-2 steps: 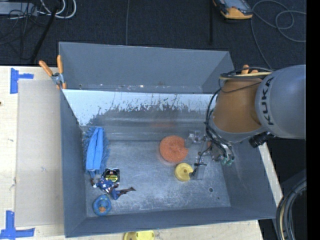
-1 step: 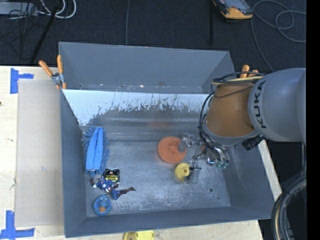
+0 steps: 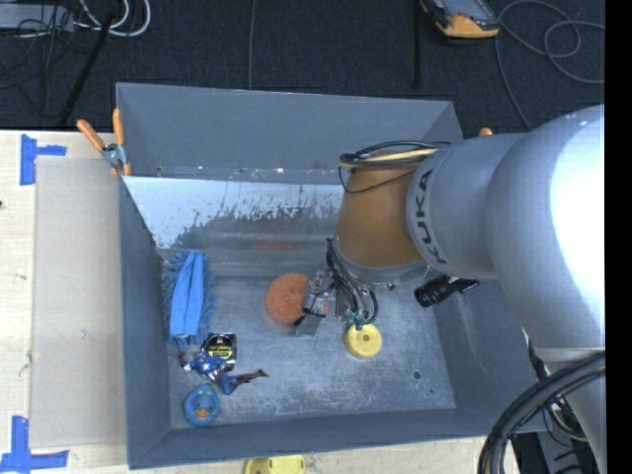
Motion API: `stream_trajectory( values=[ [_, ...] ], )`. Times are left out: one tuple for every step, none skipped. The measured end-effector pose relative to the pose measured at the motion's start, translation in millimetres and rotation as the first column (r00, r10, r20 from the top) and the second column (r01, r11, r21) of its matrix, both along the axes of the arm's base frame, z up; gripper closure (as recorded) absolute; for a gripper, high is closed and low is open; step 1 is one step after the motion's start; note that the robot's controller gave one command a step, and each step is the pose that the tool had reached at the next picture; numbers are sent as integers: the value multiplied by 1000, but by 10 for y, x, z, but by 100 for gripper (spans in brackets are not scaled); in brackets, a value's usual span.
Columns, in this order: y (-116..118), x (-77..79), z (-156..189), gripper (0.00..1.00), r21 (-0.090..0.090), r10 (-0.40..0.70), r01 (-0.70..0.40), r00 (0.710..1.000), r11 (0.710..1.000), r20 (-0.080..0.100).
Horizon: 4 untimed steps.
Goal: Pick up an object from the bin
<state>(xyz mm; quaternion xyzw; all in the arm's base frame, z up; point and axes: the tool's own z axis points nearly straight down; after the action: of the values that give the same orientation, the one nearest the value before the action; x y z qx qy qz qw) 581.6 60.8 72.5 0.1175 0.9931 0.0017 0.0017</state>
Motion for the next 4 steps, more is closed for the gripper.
stream_trajectory(
  values=[
    [-1, 0, 0, 100, 0, 1, -1, 1000, 1000, 0],
    [-2, 74, 486, 100, -2, -6, 6, 1000, 1000, -10],
    [54, 168, 629, 100, -2, -6, 6, 1000, 1000, 8],
    [199, 205, 491, 100, -4, 12, -12, 1000, 1000, -13]
  ],
)
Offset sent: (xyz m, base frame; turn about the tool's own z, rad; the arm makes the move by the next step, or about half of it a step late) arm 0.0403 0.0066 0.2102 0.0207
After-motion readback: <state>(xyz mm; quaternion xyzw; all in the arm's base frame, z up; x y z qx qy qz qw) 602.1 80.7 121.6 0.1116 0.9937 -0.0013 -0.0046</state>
